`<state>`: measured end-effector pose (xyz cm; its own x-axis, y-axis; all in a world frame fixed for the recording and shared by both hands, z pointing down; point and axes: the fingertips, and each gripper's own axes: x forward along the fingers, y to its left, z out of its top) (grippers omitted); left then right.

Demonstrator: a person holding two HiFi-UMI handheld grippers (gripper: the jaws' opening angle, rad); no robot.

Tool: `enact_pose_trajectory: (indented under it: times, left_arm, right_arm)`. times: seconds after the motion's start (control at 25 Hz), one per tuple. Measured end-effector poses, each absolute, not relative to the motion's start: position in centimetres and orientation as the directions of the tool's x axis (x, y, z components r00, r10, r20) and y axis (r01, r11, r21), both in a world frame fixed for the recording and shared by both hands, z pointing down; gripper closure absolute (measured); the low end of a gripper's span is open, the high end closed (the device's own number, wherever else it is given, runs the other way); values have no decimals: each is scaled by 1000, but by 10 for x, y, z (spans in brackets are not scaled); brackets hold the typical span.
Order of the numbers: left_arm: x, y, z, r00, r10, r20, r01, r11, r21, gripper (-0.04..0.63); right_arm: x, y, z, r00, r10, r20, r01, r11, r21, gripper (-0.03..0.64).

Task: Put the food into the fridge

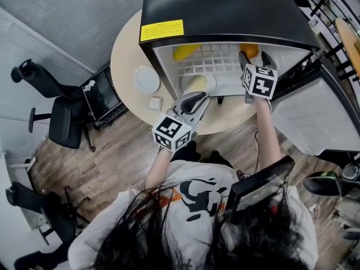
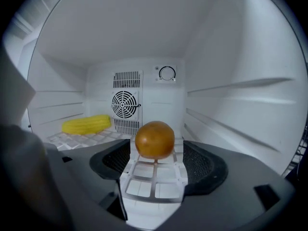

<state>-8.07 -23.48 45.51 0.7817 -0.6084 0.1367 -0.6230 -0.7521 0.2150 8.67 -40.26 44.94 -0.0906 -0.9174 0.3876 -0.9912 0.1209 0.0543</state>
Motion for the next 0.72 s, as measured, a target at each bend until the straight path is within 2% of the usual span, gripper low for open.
enact_pose_trajectory:
  times: [0.72]
  left_arm:
    - [-70, -224, 453, 743, -653, 150, -669, -715, 204, 541]
  right_arm:
    - [66, -335, 421, -275, -919, 282, -958, 235, -167, 285]
